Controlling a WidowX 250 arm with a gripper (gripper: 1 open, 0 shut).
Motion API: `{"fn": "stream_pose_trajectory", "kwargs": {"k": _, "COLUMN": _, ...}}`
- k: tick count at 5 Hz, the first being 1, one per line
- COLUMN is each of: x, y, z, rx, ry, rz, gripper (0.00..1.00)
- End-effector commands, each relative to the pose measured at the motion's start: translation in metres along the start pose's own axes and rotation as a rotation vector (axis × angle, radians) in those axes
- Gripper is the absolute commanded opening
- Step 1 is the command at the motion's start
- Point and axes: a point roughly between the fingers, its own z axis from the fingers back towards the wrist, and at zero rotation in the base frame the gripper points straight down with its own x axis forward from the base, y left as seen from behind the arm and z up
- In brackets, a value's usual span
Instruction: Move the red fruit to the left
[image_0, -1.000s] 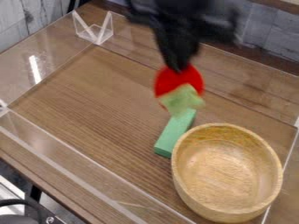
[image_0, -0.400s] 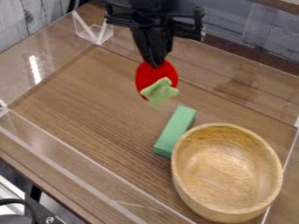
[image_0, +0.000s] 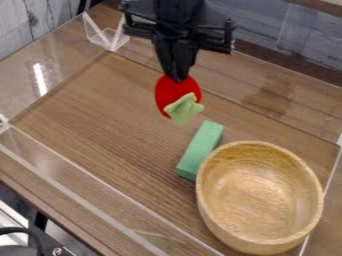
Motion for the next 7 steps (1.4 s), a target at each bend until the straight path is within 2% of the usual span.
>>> {"fn": "stream_pose_trajectory", "kwargs": {"k": 1, "x": 0.020, "y": 0.014, "z": 0.008, "rx": 0.016, "ry": -0.053, "rz": 0.000, "gripper": 0.00}}
{"fn": "stream_pose_trajectory", "kwargs": {"k": 3, "x": 0.047, "y": 0.063, "z": 0.011, "rx": 0.066, "ry": -0.052, "rz": 0.061, "gripper": 0.00}}
{"fn": "stream_pose_trajectory", "kwargs": {"k": 5, "x": 0.060, "y": 0.074, "z": 0.005, "rx": 0.123, "ry": -0.039, "rz": 0.129, "gripper": 0.00}}
{"fn": "stream_pose_trajectory", "kwargs": {"k": 7, "x": 0.071, "y": 0.067, "z": -0.014, "rx": 0.157, "ry": -0.032, "rz": 0.101, "gripper": 0.00}}
